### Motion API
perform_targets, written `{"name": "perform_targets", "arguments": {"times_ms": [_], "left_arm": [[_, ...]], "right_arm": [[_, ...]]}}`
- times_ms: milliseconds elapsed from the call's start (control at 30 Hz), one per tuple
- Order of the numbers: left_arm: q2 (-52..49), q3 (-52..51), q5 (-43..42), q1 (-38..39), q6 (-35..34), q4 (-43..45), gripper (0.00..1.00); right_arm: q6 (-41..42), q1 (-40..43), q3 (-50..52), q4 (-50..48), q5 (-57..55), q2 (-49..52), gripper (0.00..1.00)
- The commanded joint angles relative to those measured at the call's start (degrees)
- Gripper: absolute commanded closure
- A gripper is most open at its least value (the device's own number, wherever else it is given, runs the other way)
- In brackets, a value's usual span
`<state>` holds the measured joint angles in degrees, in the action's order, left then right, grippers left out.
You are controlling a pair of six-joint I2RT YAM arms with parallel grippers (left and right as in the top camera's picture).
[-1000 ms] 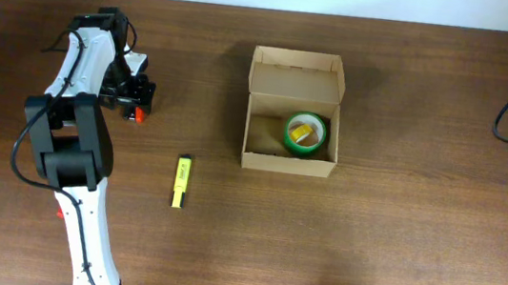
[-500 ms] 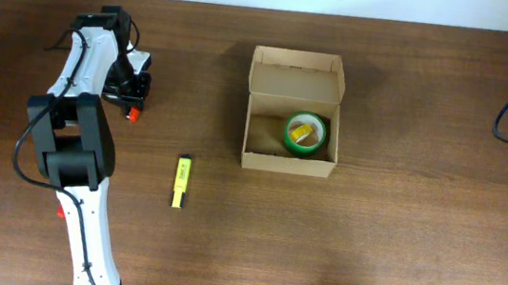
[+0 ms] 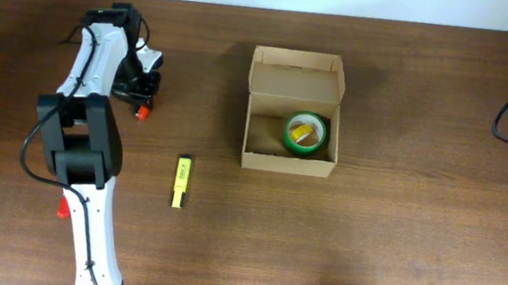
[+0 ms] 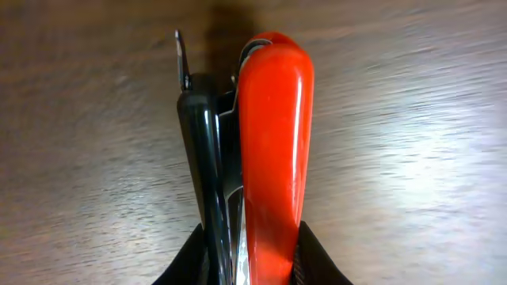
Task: Pack container
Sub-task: 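Carry the red stapler with the left gripper into the box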
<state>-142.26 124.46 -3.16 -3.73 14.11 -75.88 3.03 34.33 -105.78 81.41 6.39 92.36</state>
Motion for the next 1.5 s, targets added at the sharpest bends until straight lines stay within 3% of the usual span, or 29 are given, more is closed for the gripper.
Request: {"name": "perform_targets", "arguments": {"times_ms": [0, 367, 533, 733, 933, 1300, 1467], "left_arm": [[3.19, 3.17, -1.60, -0.07, 2.32, -0.26, 0.99], [20.83, 5.95, -4.59, 1.03, 10.91, -8.13, 0.98], [24.55, 14.45, -3.10, 7.61, 12.66, -10.64, 0.99], [24.52, 19.61, 4.55, 17.46, 14.91, -10.95, 0.98], [22.40, 19.58, 3.93, 25.07, 16.76, -12.35, 0.98], [14.62, 19.58, -3.54, 34.88, 30.47, -15.19, 0.99], [10.97, 19.58, -3.56, 37.31, 32.09, -14.99, 0.99]], "right_arm": [[0.48, 0.20, 0.24, -0.17, 0.81, 0.39, 0.01], [0.48, 0.20, 0.24, -0.17, 2.10, 0.39, 0.01], [0.46, 0.20, 0.24, -0.20, 2.25, 0.39, 0.01], [0.48, 0.20, 0.24, -0.17, 2.25, 0.39, 0.01], [0.48, 0.20, 0.24, -0.20, 2.25, 0.39, 0.01], [0.48, 0.20, 0.24, -0.20, 2.25, 0.39, 0.01], [0.48, 0.20, 0.24, -0.17, 2.25, 0.39, 0.01]]}}
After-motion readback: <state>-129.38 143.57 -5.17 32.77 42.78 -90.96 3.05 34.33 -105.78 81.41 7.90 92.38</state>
